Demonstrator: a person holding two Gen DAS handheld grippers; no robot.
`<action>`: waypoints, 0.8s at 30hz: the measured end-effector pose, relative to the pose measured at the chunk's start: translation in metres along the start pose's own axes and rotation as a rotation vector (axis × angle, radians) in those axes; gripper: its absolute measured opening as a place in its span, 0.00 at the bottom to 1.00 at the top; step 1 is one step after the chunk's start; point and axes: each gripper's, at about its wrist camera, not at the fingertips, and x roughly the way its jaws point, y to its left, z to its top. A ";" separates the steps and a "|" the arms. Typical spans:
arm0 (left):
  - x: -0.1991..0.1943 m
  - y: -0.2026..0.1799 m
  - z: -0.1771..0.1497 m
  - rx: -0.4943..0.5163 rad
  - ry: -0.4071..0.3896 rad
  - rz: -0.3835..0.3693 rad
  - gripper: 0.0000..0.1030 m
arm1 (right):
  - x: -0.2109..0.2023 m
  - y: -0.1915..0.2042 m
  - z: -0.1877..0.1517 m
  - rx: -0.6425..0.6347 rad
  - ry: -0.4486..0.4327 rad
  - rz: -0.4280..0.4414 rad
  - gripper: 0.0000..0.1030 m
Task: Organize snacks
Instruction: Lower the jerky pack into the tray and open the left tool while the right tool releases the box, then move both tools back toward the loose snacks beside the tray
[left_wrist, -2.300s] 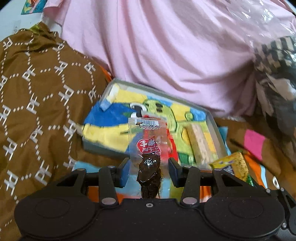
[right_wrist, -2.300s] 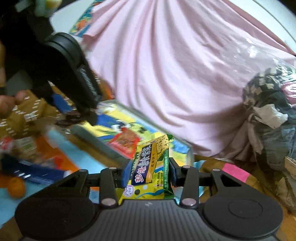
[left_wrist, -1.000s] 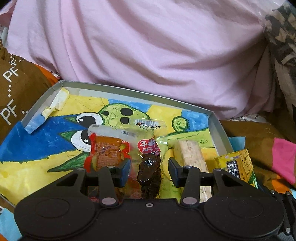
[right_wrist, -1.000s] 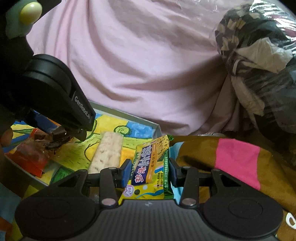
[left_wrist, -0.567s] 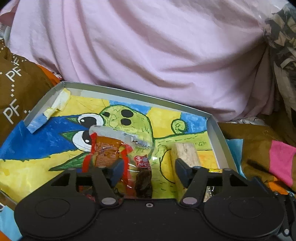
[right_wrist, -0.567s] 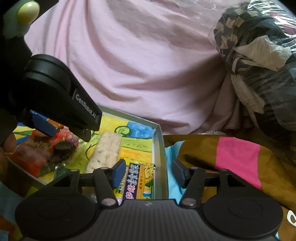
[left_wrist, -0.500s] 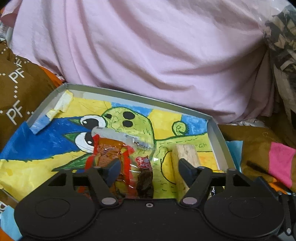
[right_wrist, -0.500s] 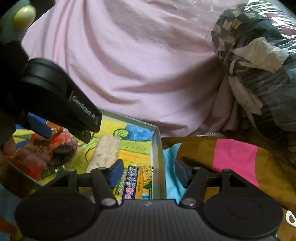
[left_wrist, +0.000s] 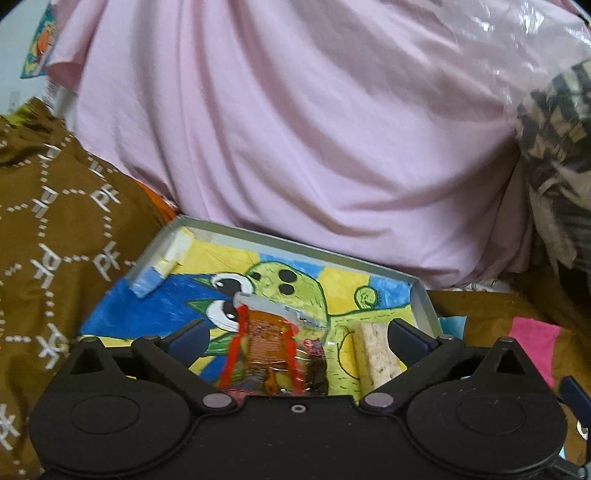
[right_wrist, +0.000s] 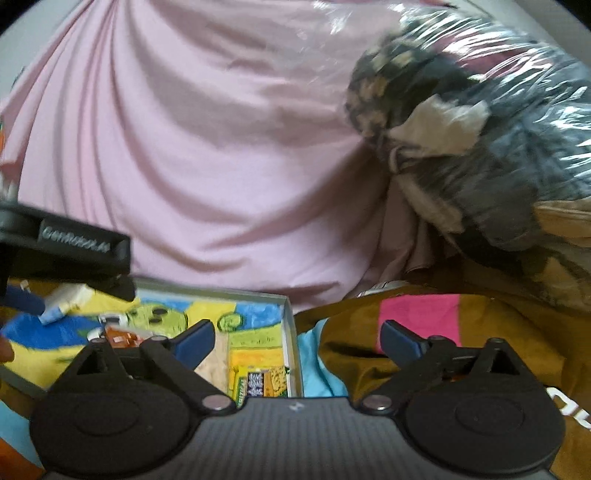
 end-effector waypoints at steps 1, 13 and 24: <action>-0.007 0.003 0.001 -0.001 -0.007 0.003 0.99 | -0.007 -0.002 0.002 0.011 -0.014 -0.001 0.99; -0.091 0.035 -0.002 0.009 -0.056 0.004 0.99 | -0.084 -0.007 0.018 0.056 -0.062 0.036 1.00; -0.161 0.076 -0.011 0.044 -0.071 0.020 0.99 | -0.144 0.003 0.009 0.109 0.020 0.149 1.00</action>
